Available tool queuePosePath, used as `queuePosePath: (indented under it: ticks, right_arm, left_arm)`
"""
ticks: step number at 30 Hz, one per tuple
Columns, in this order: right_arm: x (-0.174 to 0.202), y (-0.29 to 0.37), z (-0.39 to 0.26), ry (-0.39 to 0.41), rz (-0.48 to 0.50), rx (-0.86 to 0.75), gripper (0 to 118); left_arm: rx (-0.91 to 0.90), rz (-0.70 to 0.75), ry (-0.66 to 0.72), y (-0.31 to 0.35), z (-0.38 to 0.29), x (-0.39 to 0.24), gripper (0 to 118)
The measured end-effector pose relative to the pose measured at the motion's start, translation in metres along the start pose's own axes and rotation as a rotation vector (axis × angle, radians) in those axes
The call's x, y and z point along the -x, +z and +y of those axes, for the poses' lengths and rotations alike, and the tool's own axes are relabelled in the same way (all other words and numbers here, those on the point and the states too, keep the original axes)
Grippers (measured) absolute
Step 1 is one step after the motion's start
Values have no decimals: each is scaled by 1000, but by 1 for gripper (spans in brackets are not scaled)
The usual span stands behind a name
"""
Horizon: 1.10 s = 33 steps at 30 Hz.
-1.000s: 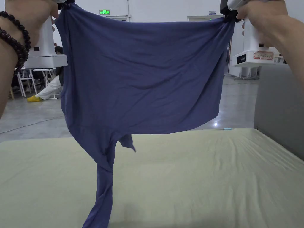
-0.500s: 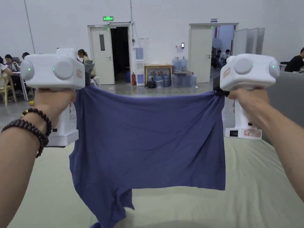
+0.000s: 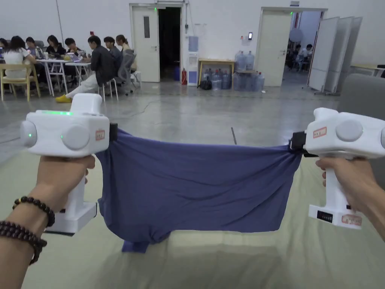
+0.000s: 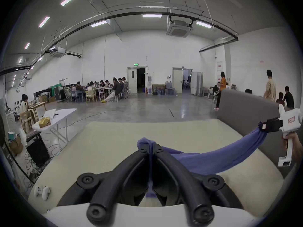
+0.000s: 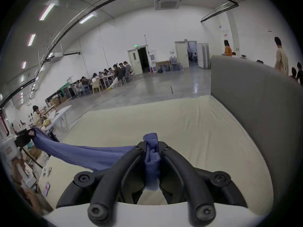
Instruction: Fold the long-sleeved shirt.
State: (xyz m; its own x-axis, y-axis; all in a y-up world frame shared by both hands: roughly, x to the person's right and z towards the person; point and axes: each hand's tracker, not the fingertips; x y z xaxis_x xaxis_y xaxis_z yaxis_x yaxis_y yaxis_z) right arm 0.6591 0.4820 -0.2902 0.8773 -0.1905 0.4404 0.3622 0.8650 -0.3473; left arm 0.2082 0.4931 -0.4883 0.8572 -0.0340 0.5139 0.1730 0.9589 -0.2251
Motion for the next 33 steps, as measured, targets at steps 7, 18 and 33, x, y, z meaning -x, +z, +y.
queuePosePath:
  ticks: [7,18,33]
  right_arm:
    - [-11,72,-164,47,2,123,15]
    - [-35,141,-381,181,-68,491,15]
    - [-44,141,-396,155,-145,573,117]
  left_arm:
    - [106,50,57,109,-161,-6,0]
    - [426,-9,-40,234,-350,-33,0]
    - [537,-32,77,246,-380,-32,118]
